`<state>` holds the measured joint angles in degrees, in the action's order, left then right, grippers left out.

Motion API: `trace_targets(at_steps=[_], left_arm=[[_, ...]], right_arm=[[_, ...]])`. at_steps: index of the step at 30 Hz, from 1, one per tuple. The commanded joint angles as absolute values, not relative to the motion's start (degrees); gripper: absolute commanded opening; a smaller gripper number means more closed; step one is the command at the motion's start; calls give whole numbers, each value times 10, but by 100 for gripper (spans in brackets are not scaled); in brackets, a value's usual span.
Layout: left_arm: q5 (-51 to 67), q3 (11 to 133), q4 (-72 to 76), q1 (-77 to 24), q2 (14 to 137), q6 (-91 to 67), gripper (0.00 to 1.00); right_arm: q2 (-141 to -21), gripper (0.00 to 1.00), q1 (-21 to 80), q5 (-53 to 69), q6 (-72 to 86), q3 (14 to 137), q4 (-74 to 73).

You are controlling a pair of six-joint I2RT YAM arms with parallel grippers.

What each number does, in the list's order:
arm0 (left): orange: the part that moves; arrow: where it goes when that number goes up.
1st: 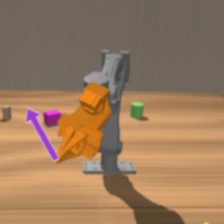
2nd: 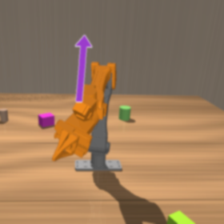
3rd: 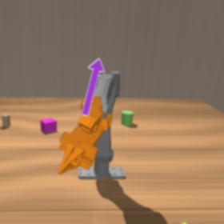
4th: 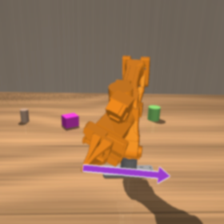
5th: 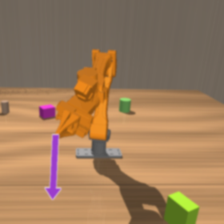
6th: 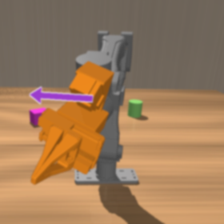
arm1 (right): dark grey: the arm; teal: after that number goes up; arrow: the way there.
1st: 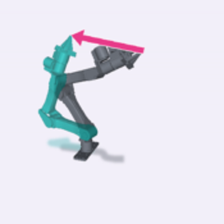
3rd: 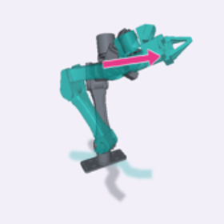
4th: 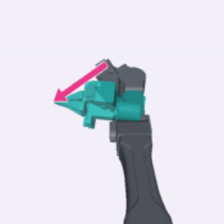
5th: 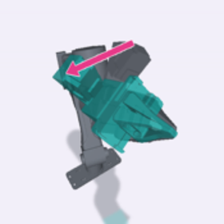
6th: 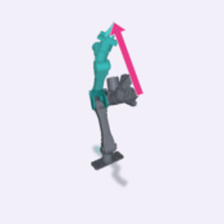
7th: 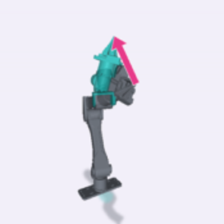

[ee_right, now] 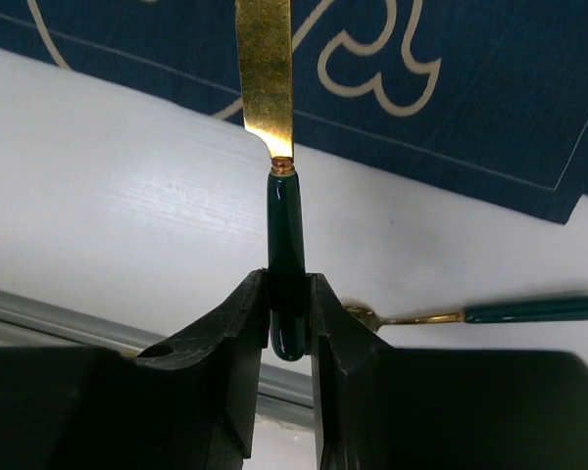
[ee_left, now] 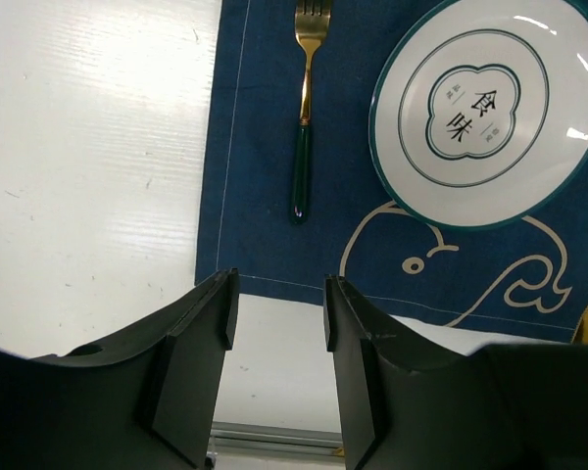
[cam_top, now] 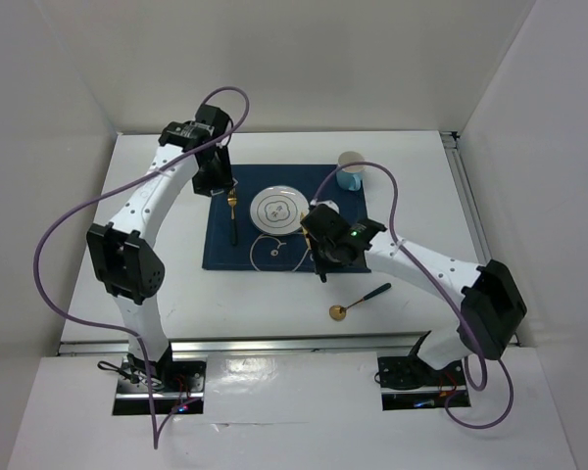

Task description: Set the dinner table for one person

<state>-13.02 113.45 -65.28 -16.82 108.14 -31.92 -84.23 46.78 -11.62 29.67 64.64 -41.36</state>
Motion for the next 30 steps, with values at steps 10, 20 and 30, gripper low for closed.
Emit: trace_targets(at_steps=[10,20,30], left_arm=[[-105,1070,-621,-171,1030,-335,55],[-105,1031,-614,-171,1006,-335,55],[-105,1020,-609,-171,1006,-335,55]], right_arm=[[-850,0,368,-121,312,661,-413],[-1019,0,296,-118,322,746,-378],[-1063,2,286,-119,315,746,-335]])
